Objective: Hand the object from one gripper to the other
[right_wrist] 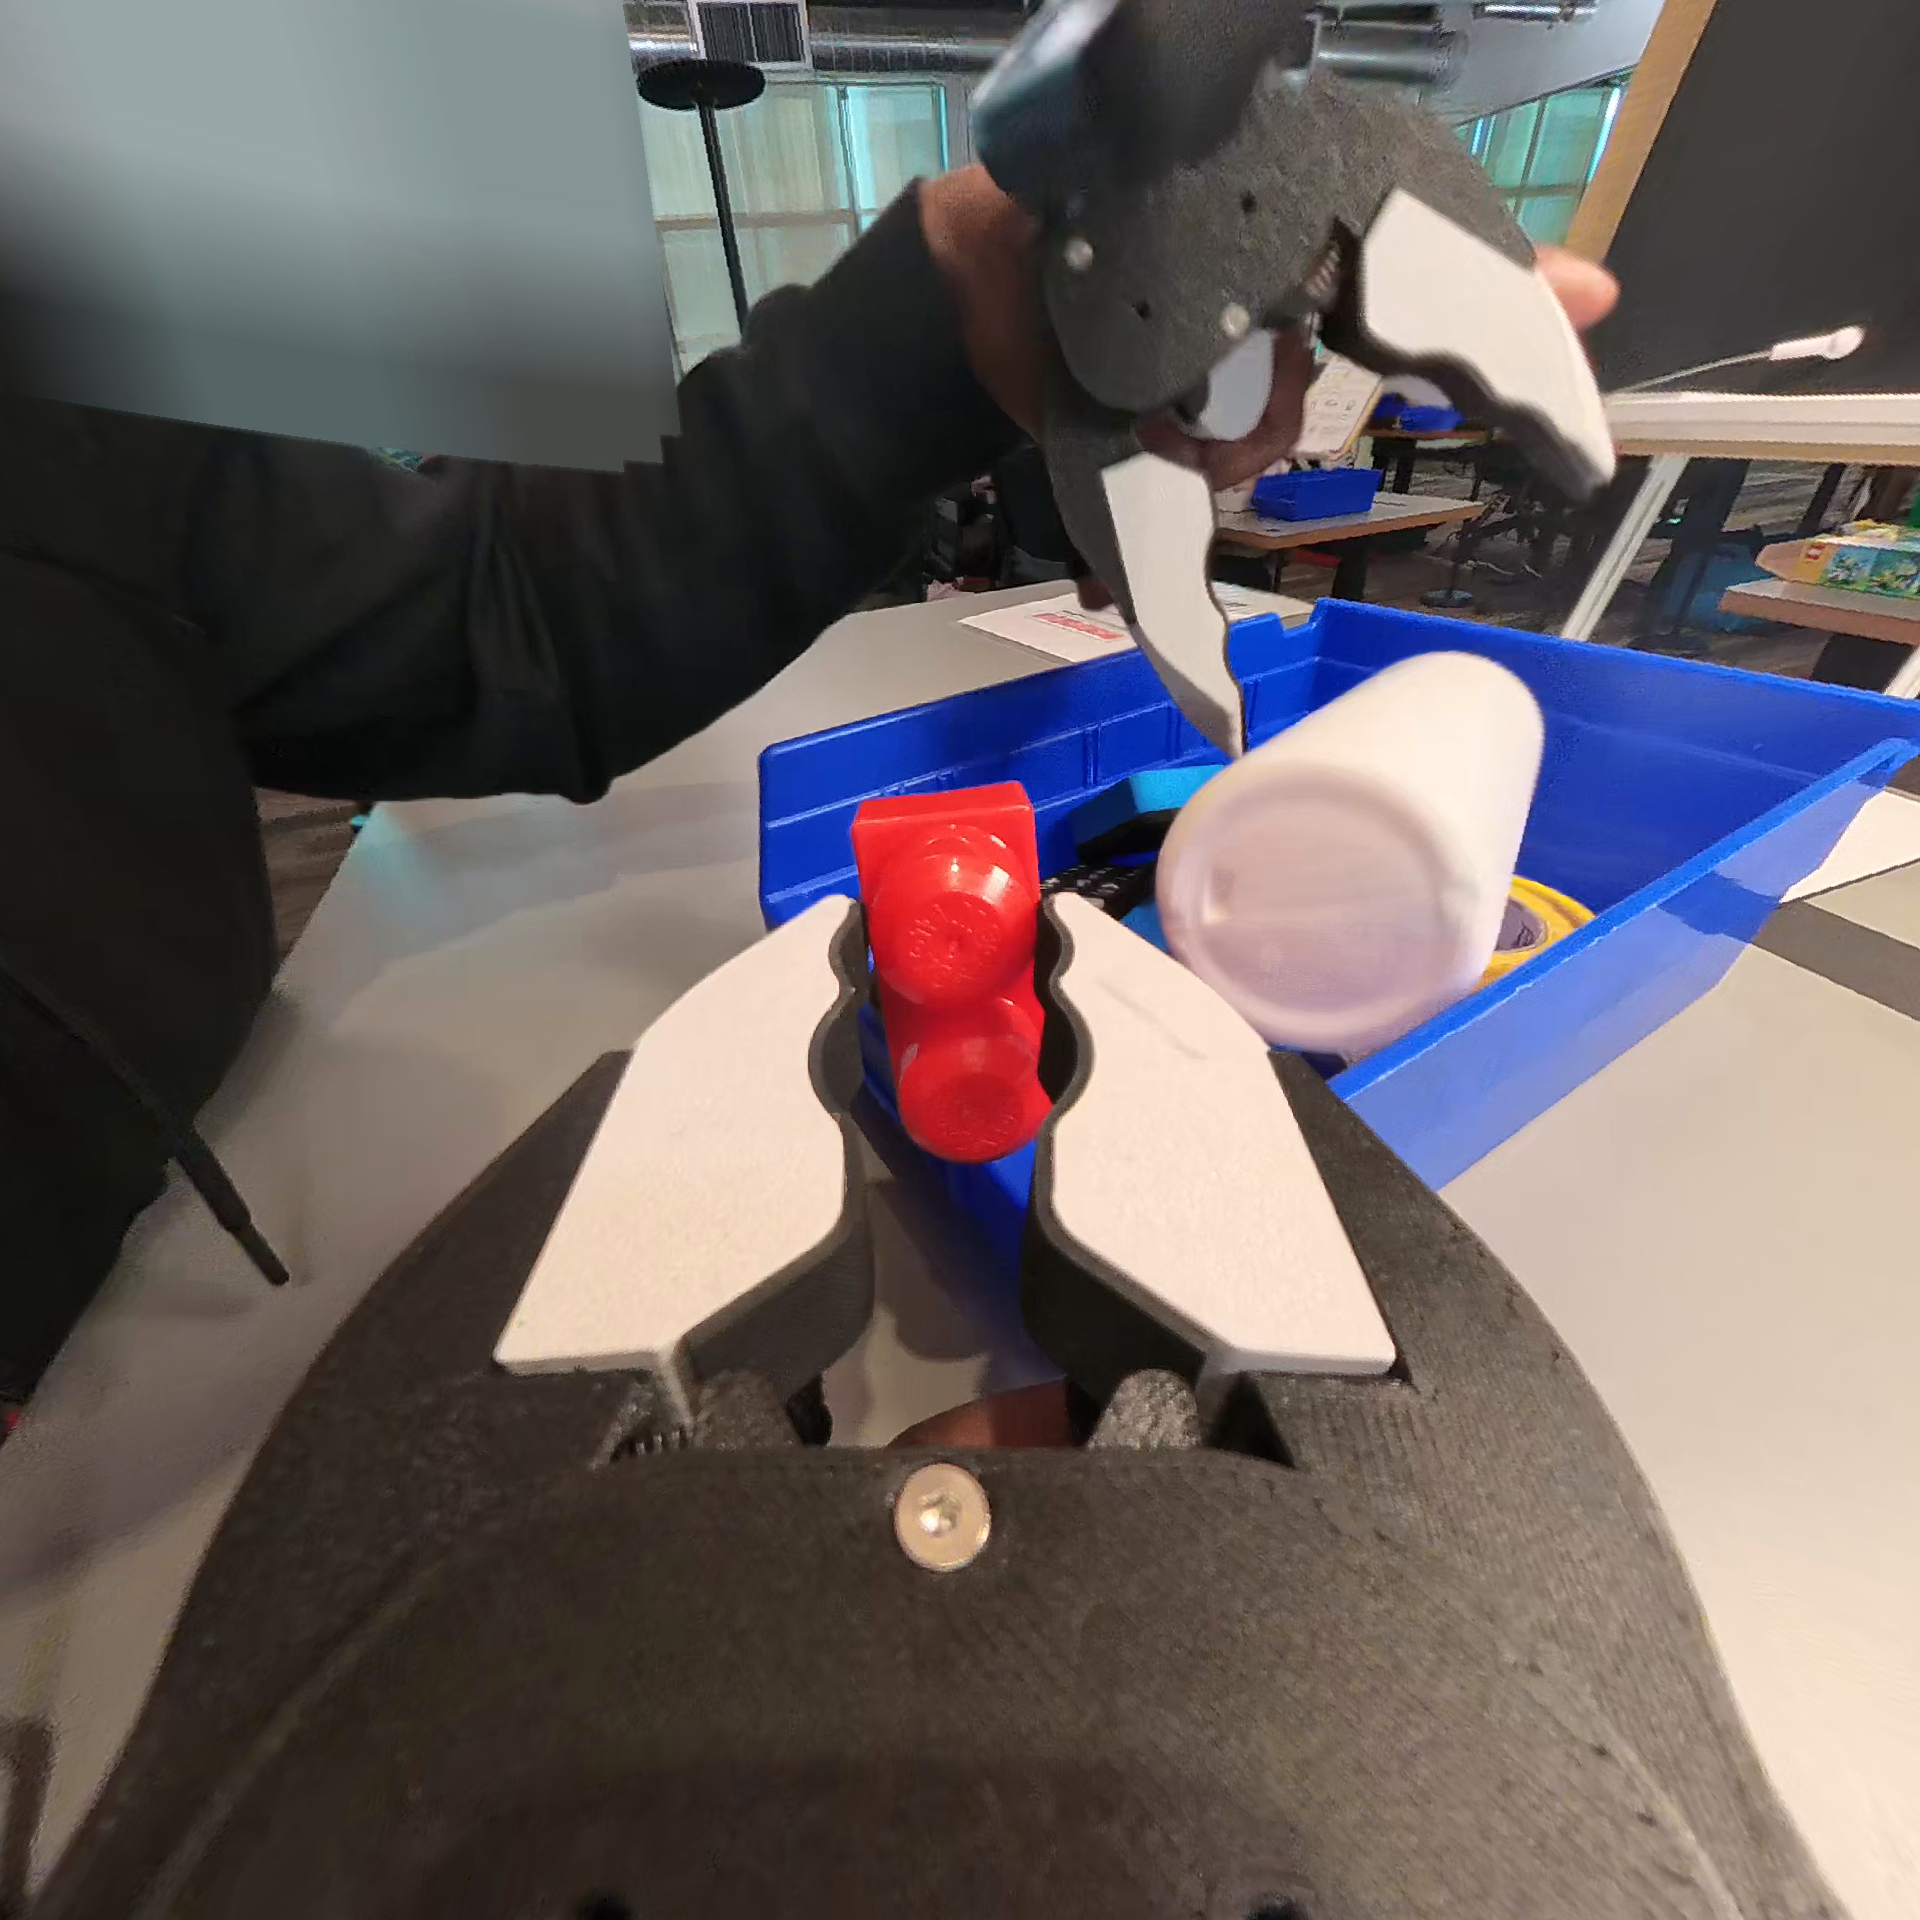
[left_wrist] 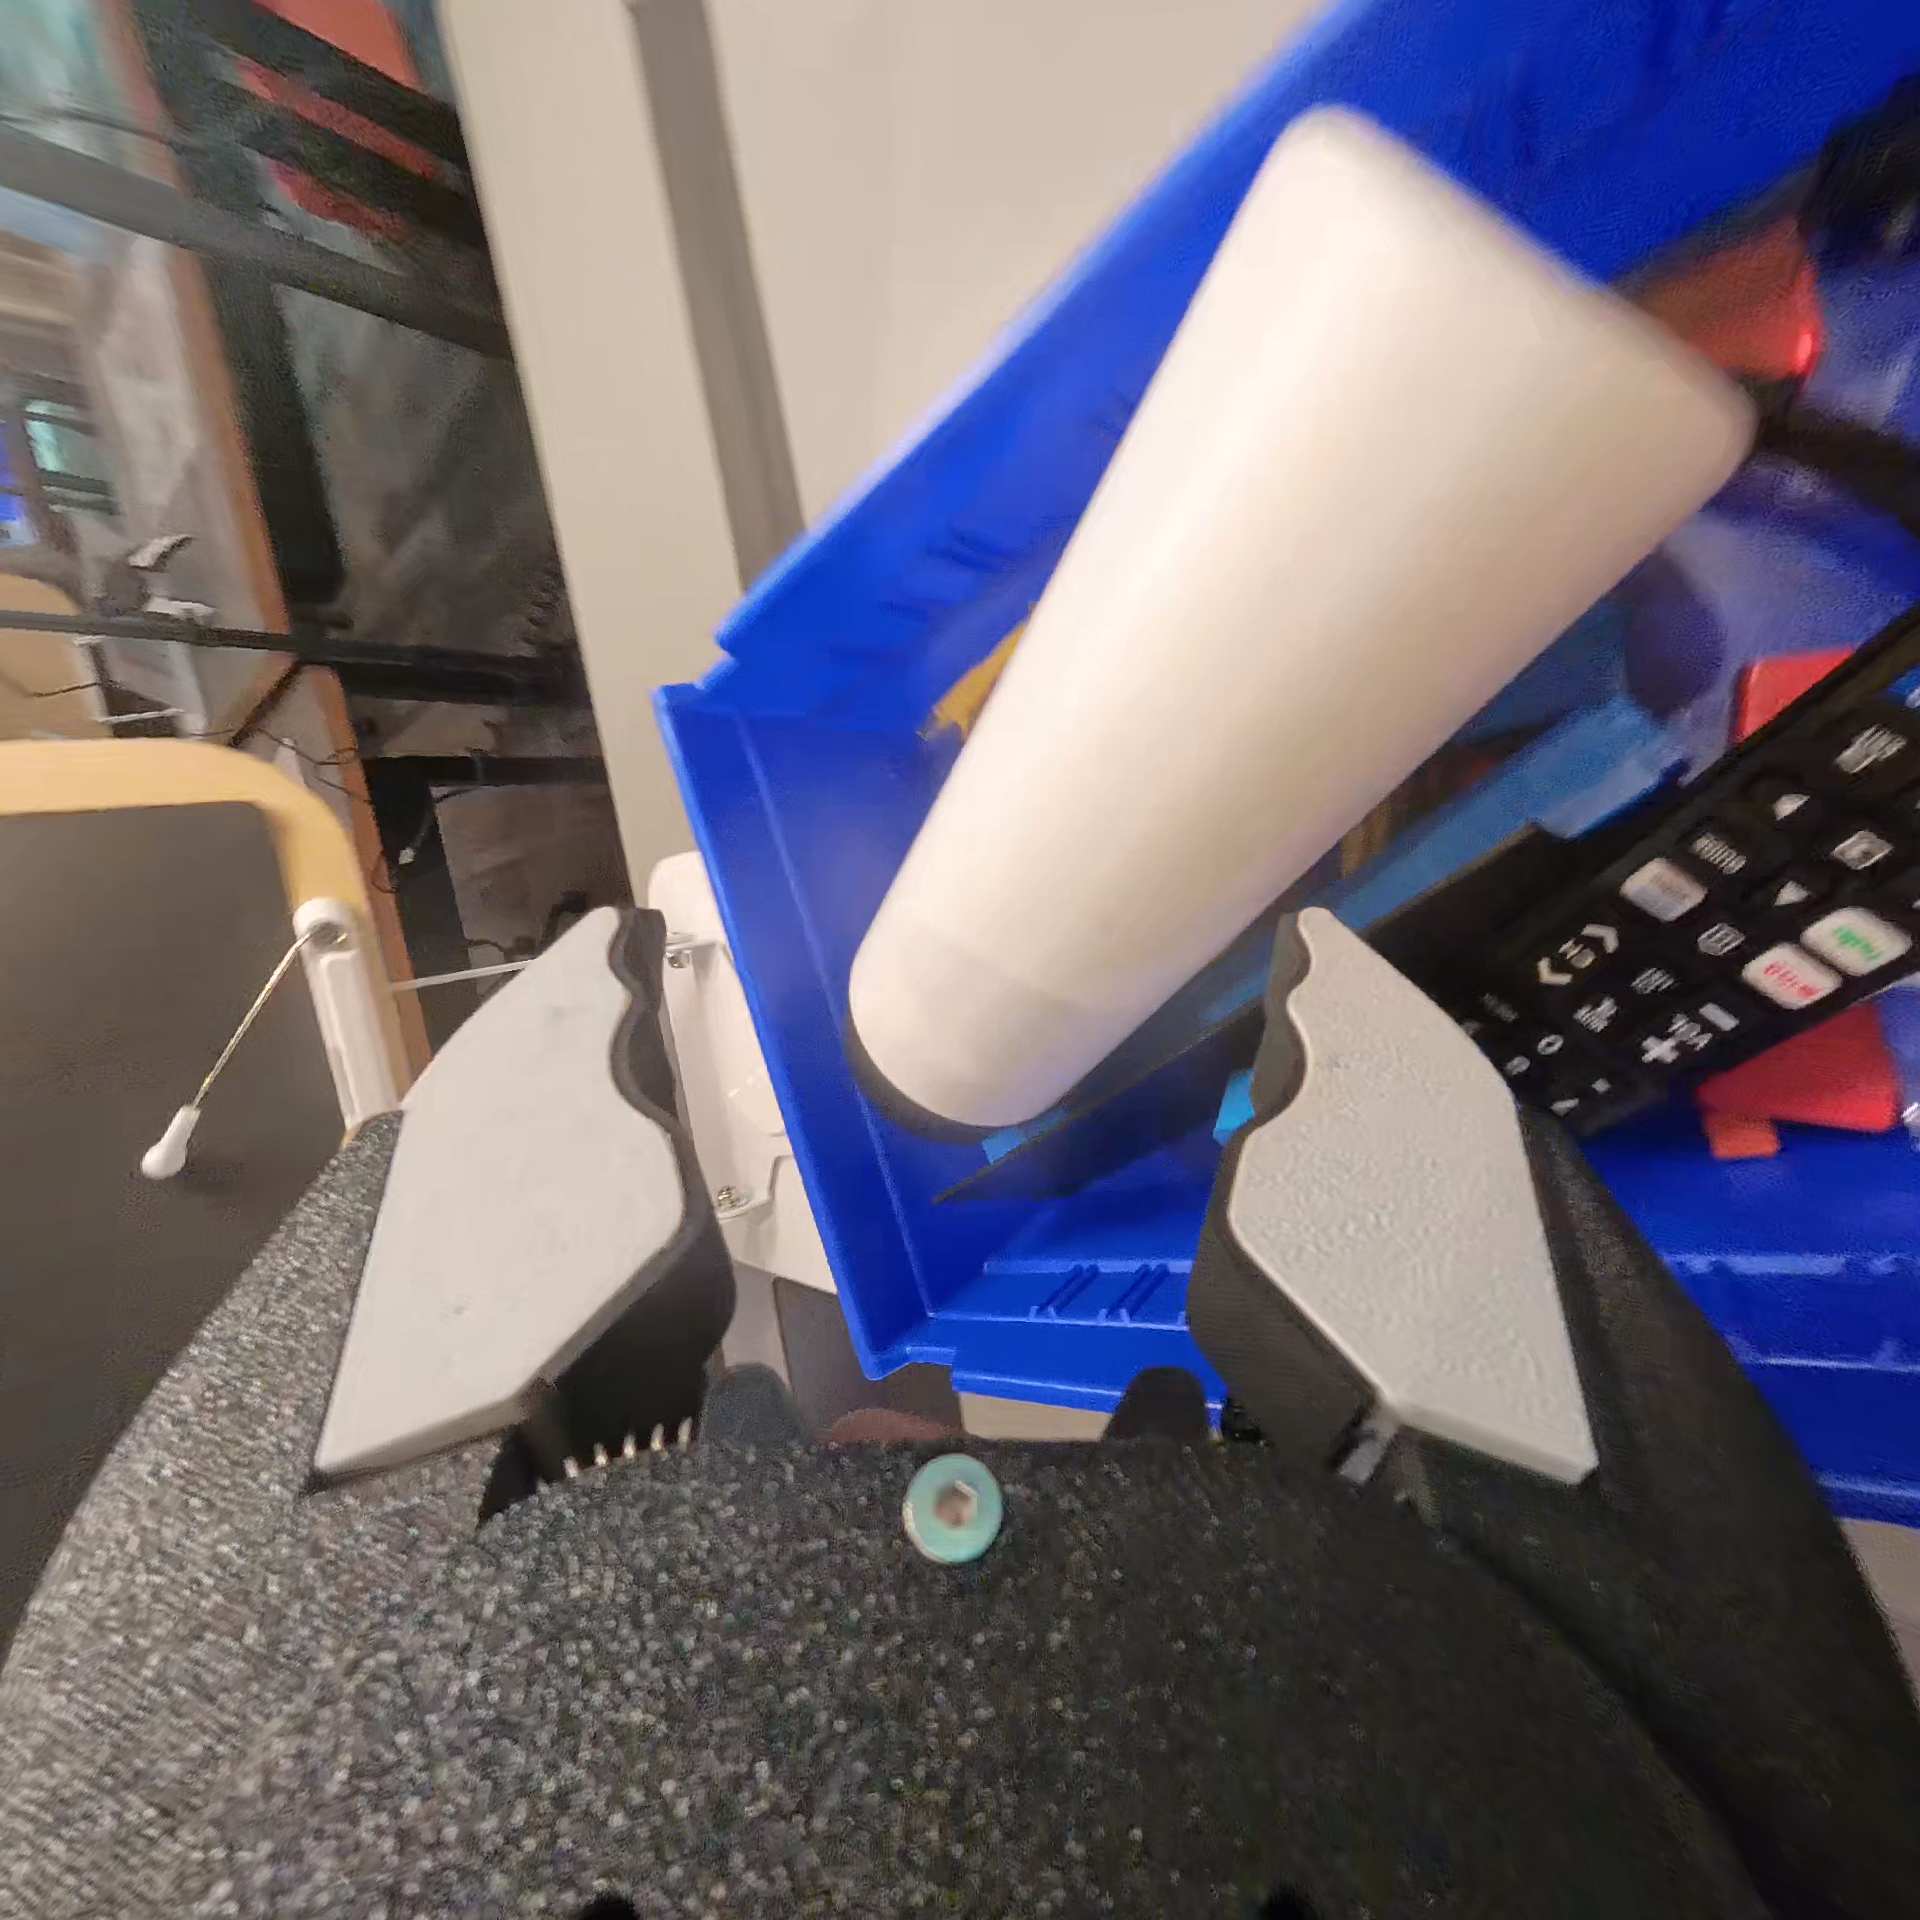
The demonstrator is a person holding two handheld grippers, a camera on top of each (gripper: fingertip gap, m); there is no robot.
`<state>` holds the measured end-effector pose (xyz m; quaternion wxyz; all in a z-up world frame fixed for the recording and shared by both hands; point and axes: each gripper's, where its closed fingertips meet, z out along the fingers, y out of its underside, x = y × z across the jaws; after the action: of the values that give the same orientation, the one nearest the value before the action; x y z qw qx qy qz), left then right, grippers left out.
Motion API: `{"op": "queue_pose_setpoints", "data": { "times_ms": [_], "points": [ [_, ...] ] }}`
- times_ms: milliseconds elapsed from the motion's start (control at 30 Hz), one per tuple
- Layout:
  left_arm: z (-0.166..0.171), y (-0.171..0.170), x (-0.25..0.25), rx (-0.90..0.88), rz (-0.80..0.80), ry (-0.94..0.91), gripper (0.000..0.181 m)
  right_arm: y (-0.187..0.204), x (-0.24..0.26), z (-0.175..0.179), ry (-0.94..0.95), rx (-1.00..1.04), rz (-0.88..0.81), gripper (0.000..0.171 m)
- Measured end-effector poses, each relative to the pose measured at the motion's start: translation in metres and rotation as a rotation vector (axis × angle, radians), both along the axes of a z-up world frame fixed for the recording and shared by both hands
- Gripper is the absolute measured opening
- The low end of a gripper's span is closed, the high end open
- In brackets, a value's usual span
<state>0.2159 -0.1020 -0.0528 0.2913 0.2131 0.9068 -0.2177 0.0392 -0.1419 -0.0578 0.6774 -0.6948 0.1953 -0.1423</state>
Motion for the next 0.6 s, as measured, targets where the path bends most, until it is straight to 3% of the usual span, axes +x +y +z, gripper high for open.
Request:
{"op": "queue_pose_setpoints", "data": {
  "times_ms": [233, 433, 600],
  "points": [
    [0.066, -0.002, -0.052, -0.552, 0.053, 0.155, 0.092, 0.011, 0.001, 0.011, -0.004, 0.027, -0.016, 0.030],
    [0.082, -0.007, -0.103, -0.918, 0.163, 0.530, 0.069, 0.027, 0.012, 0.029, -0.010, 0.091, -0.078, 0.030],
    [0.078, -0.002, -0.117, -1.097, 0.277, 0.688, 0.068, 0.034, 0.031, 0.036, 0.051, 0.186, -0.157, 0.030]
  ]
}}
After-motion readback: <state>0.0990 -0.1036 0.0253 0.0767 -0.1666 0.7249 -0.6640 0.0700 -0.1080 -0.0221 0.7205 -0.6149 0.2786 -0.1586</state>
